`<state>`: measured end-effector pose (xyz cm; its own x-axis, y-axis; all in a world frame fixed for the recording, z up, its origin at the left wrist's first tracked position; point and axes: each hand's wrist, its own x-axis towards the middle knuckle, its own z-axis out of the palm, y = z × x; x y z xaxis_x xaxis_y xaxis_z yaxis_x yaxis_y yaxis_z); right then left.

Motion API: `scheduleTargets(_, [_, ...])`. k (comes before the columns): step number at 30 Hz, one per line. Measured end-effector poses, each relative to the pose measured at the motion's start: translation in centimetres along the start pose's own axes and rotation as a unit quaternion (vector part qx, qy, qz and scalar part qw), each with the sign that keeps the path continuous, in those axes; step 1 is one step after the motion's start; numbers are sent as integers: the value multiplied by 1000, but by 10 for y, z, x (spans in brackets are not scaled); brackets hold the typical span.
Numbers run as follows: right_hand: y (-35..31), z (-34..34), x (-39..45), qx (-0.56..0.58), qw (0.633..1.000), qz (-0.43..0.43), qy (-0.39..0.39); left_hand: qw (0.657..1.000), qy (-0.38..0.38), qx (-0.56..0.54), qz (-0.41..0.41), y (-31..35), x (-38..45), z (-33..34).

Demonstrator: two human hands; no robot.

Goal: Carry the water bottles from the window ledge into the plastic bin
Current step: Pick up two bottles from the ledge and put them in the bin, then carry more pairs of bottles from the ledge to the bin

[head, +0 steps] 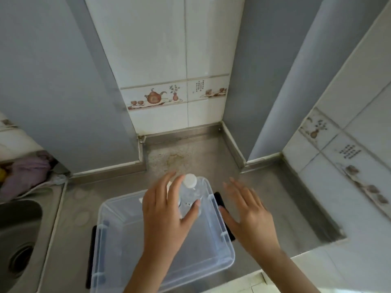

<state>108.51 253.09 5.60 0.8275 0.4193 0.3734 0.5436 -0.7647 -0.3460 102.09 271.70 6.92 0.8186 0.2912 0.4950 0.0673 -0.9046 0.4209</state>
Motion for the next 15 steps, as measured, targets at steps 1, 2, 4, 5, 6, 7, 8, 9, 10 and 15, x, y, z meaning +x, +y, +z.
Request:
scheduleTargets(1, [4, -8, -6, -7, 1000, 5, 5, 999, -6, 9, 31, 7, 0, 1])
scheduleTargets(2, [8, -15, -12, -12, 1000, 12, 9, 998, -13, 15, 58, 16, -1, 2])
scheduleTargets(4, [17, -32, -28, -21, 999, 34, 18, 995, -32, 14, 96, 35, -4, 7])
scheduleTargets(5, [22, -41, -37, -27, 998, 48, 20, 993, -42, 8, 110, 45, -7, 10])
scheduleTargets(6, [26, -51, -46, -30, 997, 63, 20, 991, -51, 2, 123, 56, -10, 13])
scheduleTargets(7, [31, -61, -57, -32, 996, 76, 21, 989, -59, -5, 135, 68, -14, 16])
scheduleTargets(8, [36, -70, -68, -35, 995, 88, 23, 987, -67, -12, 146, 80, -18, 19])
scheduleTargets(9, [41, -79, -80, -39, 994, 100, 26, 985, -73, -17, 157, 92, -23, 21])
scheduleTargets(10, [45, -89, -93, -42, 992, 112, 32, 982, -80, -22, 170, 106, -28, 23])
scheduleTargets(15, [63, -137, -168, -63, 980, 182, 56, 961, -131, -55, 237, 174, -64, 26])
